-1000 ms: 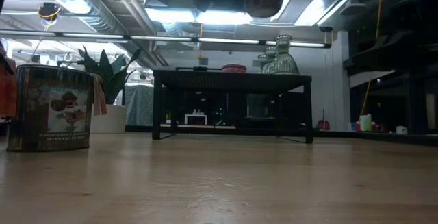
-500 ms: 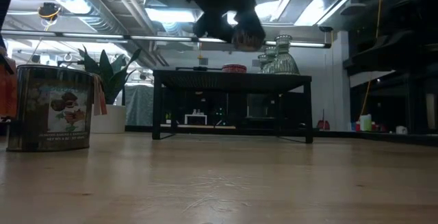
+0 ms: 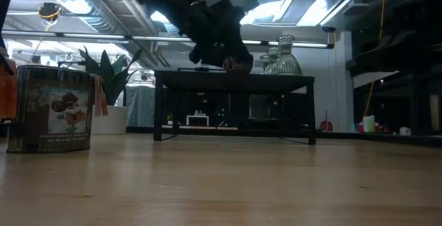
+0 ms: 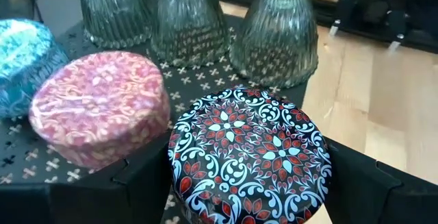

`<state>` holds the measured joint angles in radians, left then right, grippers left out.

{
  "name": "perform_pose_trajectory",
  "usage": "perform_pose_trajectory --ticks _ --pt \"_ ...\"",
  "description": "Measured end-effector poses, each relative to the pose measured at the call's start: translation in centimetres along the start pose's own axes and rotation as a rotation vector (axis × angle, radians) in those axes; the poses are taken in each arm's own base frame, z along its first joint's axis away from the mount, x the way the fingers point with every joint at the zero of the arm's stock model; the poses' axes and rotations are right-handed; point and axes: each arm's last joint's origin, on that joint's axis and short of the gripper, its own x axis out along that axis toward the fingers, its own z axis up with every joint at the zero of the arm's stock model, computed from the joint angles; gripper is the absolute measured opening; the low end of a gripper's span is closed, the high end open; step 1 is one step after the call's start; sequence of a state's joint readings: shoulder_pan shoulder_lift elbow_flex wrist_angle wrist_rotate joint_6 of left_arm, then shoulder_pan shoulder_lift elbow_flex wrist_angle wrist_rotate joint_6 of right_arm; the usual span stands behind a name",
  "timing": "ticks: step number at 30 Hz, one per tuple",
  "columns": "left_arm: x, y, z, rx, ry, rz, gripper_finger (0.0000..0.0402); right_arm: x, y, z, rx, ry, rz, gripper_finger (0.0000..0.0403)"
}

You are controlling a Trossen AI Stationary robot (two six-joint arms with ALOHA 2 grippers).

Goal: Pick & Place candle stick holders
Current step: Put the red scented candle on the shelf

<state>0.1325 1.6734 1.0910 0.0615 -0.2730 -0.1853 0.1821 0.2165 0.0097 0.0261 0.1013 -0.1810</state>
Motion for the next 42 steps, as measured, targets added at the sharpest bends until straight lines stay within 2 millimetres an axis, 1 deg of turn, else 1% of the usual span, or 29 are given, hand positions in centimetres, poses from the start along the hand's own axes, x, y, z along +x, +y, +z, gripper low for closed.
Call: perform_pose_trajectory --ticks 4,8,11,14,21,33,42 --pt "-0.9 0.6 -0.2 0.009 -0.056 -0.012 0.0293 0.0 0.0 0.0 0.000 0.000 0.000 0.0003" --pt "-0.7 1.0 -0.7 0.053 -0.055 -0.062 0.0293 0.0 0.0 0.0 0.000 0.000 0.000 0.0003" --pt "-0.7 1.2 -0.3 0.053 -0.094 -0.105 0.0293 0.0 0.0 0.0 0.000 0.000 0.000 0.0003" --pt "-0.6 1.4 -0.5 0.055 -0.081 -0.100 0.0293 0.0 0.0 0.0 0.000 0.000 0.000 0.0003" --pt "-0.6 1.4 -0.2 0.058 -0.110 -0.086 0.0303 0.0 0.0 0.0 0.000 0.000 0.000 0.0003" --pt "0.8 1.3 -1.0 0.059 -0.121 -0.046 0.0306 0.0 0.0 0.0 0.000 0.000 0.000 0.0003" --pt "0.8 1.3 -1.0 0.084 -0.121 -0.038 0.0308 0.0 0.0 0.0 0.000 0.000 0.000 0.0003"
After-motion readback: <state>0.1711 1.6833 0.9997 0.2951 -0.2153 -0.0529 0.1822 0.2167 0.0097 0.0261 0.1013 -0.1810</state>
